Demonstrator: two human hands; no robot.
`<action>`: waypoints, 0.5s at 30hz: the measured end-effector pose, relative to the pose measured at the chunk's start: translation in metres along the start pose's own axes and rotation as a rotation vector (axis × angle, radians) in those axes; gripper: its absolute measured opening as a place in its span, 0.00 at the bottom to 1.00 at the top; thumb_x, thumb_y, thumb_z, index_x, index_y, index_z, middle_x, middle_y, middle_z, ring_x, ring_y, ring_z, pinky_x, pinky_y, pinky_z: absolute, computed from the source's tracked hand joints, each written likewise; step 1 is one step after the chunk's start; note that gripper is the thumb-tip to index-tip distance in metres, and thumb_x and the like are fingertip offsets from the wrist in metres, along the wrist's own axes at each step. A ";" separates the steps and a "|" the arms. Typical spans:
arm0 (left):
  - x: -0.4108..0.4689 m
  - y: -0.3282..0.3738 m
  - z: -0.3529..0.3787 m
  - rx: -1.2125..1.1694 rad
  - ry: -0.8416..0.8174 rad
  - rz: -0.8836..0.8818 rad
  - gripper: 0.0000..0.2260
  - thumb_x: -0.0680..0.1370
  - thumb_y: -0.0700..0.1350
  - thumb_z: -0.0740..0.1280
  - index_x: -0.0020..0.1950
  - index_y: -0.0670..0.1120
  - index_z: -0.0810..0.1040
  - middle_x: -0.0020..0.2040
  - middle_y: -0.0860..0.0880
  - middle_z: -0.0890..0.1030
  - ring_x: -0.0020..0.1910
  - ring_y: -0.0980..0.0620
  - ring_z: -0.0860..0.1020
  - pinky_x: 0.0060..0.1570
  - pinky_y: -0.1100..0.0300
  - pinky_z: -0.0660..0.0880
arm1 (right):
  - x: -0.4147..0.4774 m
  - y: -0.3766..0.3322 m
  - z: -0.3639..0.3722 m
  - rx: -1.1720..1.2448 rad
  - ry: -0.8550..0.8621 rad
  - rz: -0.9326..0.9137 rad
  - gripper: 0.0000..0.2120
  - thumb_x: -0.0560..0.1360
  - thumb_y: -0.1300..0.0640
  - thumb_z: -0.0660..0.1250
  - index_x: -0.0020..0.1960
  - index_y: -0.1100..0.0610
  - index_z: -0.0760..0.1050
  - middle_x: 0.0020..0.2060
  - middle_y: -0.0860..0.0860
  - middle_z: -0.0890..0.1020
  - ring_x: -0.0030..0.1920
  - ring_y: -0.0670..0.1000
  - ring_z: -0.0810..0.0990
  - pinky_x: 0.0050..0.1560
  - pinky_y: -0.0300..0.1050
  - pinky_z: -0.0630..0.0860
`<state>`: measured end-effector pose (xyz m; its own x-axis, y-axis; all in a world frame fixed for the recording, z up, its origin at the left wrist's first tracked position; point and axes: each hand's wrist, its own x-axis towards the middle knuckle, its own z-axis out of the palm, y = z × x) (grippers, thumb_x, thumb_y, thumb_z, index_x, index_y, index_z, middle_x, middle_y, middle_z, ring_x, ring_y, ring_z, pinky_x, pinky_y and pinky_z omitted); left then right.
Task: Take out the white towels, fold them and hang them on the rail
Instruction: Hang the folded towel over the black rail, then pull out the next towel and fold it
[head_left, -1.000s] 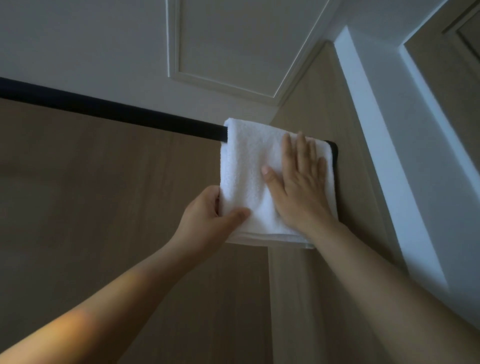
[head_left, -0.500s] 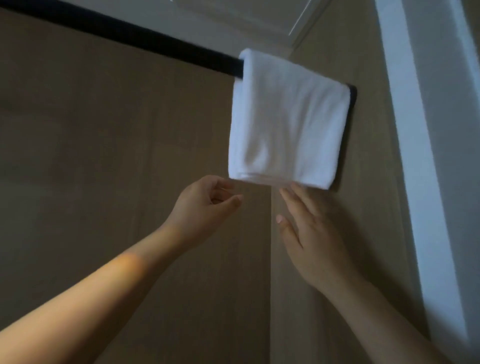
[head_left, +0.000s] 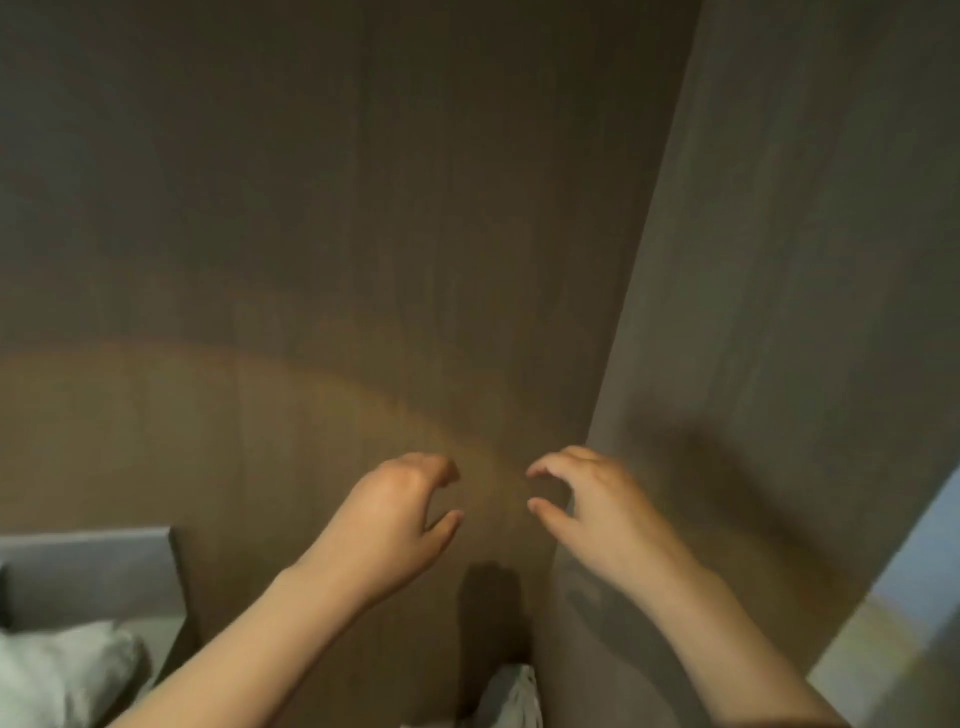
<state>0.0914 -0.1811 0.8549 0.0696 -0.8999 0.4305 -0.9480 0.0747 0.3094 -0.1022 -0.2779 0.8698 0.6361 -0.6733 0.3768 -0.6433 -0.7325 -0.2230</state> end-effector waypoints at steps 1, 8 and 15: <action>-0.014 -0.005 0.013 -0.006 -0.045 -0.036 0.16 0.78 0.54 0.65 0.65 0.51 0.73 0.60 0.54 0.77 0.59 0.56 0.75 0.57 0.66 0.68 | -0.008 0.001 0.016 0.000 -0.059 0.002 0.13 0.76 0.49 0.68 0.60 0.48 0.77 0.55 0.46 0.78 0.57 0.48 0.78 0.58 0.45 0.73; -0.110 -0.024 0.084 -0.080 -0.239 -0.359 0.14 0.76 0.55 0.67 0.61 0.54 0.75 0.56 0.57 0.77 0.54 0.61 0.75 0.50 0.68 0.73 | -0.053 0.016 0.093 0.053 -0.358 -0.011 0.15 0.76 0.49 0.68 0.63 0.49 0.76 0.58 0.46 0.78 0.59 0.47 0.77 0.58 0.42 0.72; -0.177 -0.010 0.111 -0.163 -0.226 -0.710 0.09 0.76 0.55 0.69 0.54 0.61 0.73 0.50 0.63 0.76 0.49 0.64 0.76 0.47 0.69 0.75 | -0.082 0.023 0.148 0.276 -0.560 0.039 0.14 0.77 0.53 0.68 0.62 0.50 0.76 0.59 0.46 0.77 0.60 0.44 0.75 0.62 0.39 0.71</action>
<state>0.0537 -0.0703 0.6815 0.5634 -0.8204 -0.0971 -0.6407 -0.5081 0.5757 -0.1061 -0.2548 0.7002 0.7892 -0.5958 -0.1486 -0.5845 -0.6546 -0.4795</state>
